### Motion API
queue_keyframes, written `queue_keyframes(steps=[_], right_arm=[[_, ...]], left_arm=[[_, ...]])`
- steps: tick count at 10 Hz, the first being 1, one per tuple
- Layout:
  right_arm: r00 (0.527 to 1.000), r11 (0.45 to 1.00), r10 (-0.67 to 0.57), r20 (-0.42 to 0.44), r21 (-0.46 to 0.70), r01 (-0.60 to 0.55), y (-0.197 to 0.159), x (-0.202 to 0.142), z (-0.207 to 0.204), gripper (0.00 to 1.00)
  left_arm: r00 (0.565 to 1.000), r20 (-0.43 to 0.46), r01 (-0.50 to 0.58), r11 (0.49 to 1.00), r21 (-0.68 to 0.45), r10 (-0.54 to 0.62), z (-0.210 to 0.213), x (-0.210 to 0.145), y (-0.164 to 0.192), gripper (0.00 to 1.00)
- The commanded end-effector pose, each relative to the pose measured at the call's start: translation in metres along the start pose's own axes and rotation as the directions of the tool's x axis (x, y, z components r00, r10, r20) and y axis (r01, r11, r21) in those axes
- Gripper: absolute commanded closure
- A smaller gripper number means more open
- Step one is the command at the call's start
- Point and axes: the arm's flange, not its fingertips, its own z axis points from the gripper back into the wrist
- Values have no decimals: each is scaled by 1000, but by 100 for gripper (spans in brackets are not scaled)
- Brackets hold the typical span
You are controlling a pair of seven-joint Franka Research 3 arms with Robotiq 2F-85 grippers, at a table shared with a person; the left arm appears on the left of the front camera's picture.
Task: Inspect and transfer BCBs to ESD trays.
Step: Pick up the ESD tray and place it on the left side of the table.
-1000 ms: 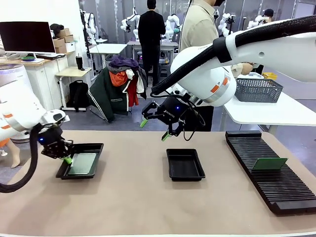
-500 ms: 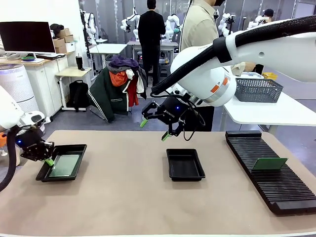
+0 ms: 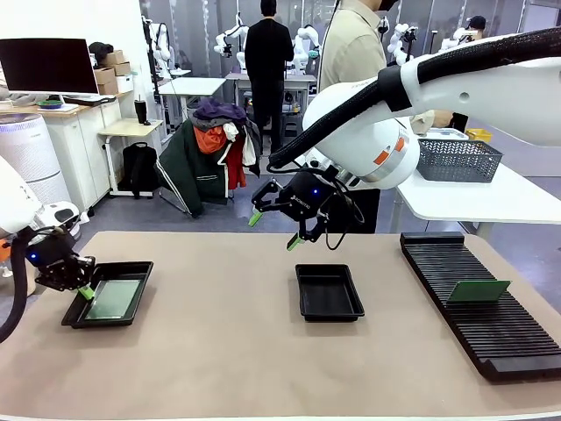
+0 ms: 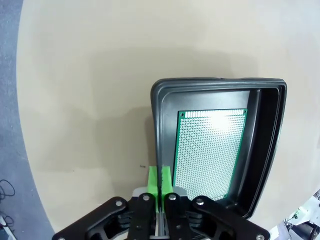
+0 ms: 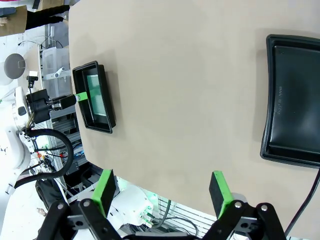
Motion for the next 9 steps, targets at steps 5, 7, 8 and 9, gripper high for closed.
queue_keyframes(steps=[5,7,8,9], right_arm=[[1000,1000,-10,4,-16,10,1,0,-1,0],[1000,1000,-10,4,-16,10,1,0,-1,0],[1000,1000,-10,4,-16,10,1,0,-1,0],[1000,1000,-10,4,-16,10,1,0,-1,0]], left_arm=[[1000,-4,6,1000,4,-6,-2,0,-1,100],[1000,-4,6,1000,4,-6,-2,0,-1,100],[1000,-4,6,1000,4,-6,-2,0,-1,100],[1000,-7,14,1000,9,-14,-3,0,-3,88]])
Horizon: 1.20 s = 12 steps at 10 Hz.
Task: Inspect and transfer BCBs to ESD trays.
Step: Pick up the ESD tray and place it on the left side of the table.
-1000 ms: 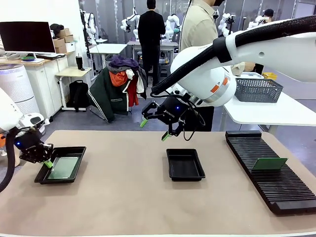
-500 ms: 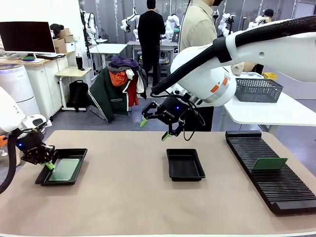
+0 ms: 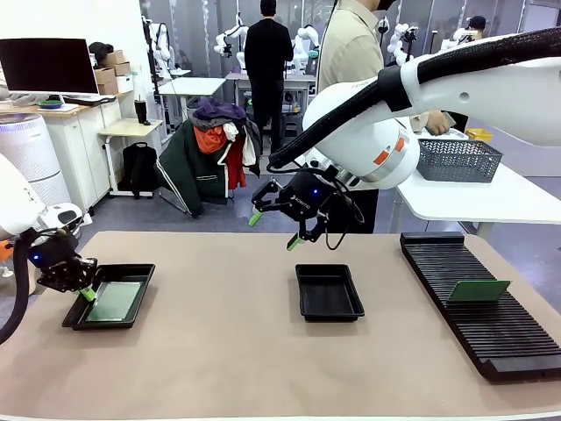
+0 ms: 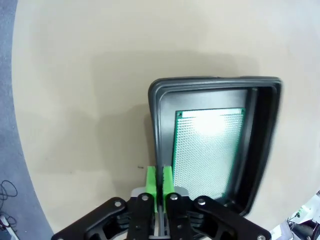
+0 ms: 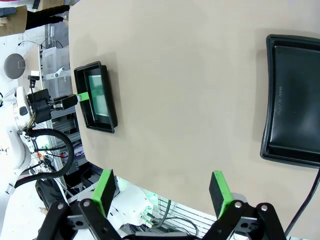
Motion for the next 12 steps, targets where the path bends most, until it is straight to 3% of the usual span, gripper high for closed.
queue_keyframes(steps=[1,9,12], right_arm=[[1000,1000,-10,4,-16,10,1,0,-1,0],[1000,1000,-10,4,-16,10,1,0,-1,0],[1000,1000,-10,4,-16,10,1,0,-1,0]], left_arm=[[1000,-1,-8,999,32,8,7,-3,-5,78],[998,-55,-8,966,257,23,61,-16,-50,3],[997,-83,24,960,279,-1,93,-21,-69,0]])
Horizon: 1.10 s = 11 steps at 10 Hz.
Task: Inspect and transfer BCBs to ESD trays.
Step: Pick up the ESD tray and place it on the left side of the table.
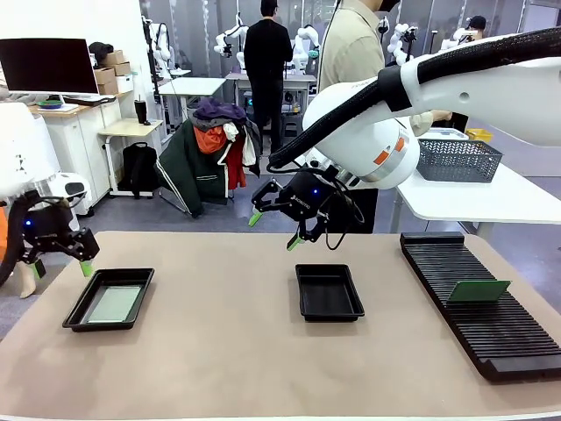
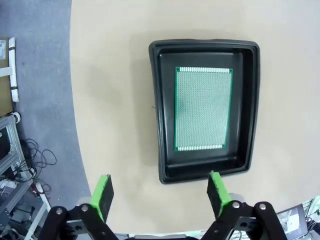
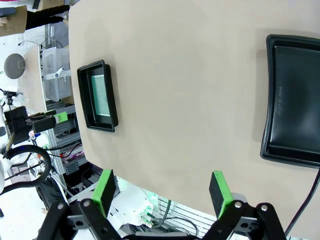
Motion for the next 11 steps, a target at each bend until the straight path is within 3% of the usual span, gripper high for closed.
queue_keyframes(steps=[1,7,11], right_arm=[[1000,1000,-10,4,-16,10,1,0,-1,0],[1000,1000,-10,4,-16,10,1,0,-1,0],[1000,1000,-10,4,-16,10,1,0,-1,0]], left_arm=[[1000,-13,10,1000,24,-10,26,-5,-5,0],[1000,-18,20,997,70,-18,86,-14,-15,0],[999,-4,36,999,35,-36,83,-13,-10,0]])
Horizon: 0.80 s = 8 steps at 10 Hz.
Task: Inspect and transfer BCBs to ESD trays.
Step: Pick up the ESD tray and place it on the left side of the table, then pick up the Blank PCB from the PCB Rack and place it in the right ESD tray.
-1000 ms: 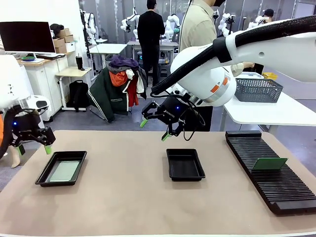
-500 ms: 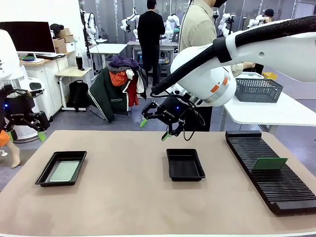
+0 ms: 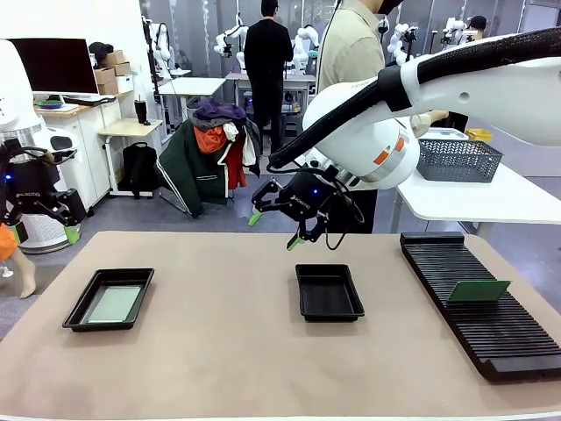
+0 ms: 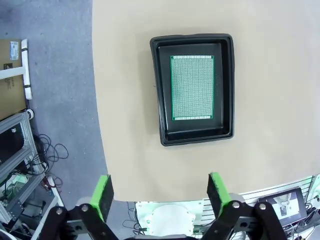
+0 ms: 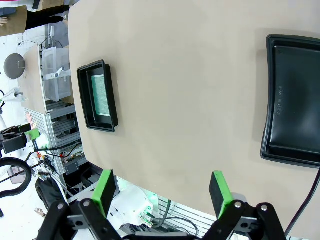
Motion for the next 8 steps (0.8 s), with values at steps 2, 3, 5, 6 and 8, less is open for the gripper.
queue_keyframes(steps=[2,3,5,6,8], right_arm=[[1000,1000,-10,4,-16,10,1,0,-1,0],[1000,1000,-10,4,-16,10,1,0,-1,0],[1000,1000,-10,4,-16,10,1,0,-1,0],[1000,1000,-10,4,-16,10,1,0,-1,0],[1000,1000,-10,4,-16,10,1,0,-1,0]], left_arm=[[1000,3,7,1000,-2,-7,-4,0,1,0],[1000,3,7,1000,-2,-7,-4,0,1,0],[1000,3,7,1000,-2,-7,-4,0,1,0],[1000,3,7,1000,-2,-7,-4,0,1,0],[1000,3,7,1000,-2,-7,-4,0,1,0]])
